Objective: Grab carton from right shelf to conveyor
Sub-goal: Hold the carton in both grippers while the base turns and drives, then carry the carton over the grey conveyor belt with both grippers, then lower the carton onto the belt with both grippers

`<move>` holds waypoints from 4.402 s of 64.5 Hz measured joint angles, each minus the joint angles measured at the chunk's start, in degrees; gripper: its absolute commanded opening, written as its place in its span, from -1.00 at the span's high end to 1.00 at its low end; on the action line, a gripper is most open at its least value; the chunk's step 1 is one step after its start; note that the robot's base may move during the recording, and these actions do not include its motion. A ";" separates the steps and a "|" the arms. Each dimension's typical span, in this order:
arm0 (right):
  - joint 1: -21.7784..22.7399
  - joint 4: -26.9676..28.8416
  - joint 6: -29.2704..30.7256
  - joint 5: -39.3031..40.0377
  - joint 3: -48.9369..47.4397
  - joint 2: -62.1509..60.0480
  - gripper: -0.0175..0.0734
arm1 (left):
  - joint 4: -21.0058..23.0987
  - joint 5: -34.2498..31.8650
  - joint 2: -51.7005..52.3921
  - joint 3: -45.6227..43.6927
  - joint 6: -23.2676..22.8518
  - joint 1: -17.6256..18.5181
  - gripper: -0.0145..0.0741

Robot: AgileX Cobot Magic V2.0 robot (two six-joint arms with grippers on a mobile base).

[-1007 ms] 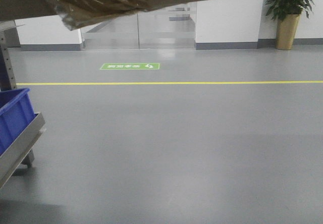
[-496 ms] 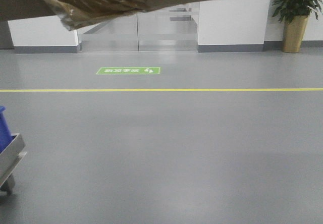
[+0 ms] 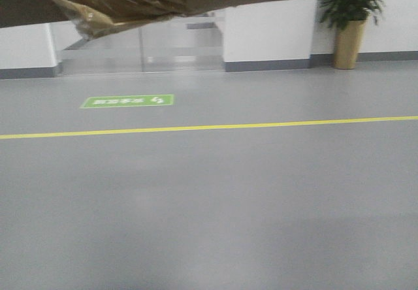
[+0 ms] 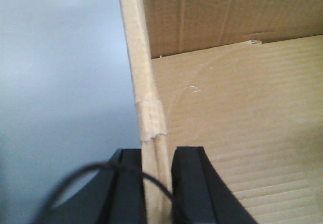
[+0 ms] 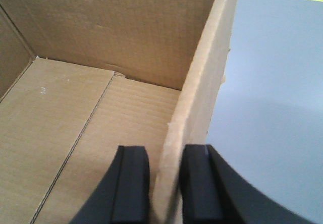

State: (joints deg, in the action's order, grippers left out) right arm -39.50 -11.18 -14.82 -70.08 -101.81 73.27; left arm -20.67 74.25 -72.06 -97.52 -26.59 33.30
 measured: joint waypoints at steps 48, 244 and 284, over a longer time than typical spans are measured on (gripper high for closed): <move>0.00 0.57 -0.11 1.24 0.00 0.16 0.76 | -5.41 -0.50 0.00 0.00 0.00 0.23 0.71; -0.12 2.61 -0.24 4.36 0.22 0.68 0.76 | -20.92 -3.67 -0.12 -0.04 0.00 1.03 0.71; -0.12 2.88 -0.24 4.36 0.22 0.68 0.76 | -20.92 -3.67 -0.12 -0.04 0.10 1.03 0.71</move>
State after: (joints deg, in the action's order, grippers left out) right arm -39.62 -8.30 -15.06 -65.71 -101.59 73.95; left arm -41.59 70.57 -72.18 -97.56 -26.48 34.32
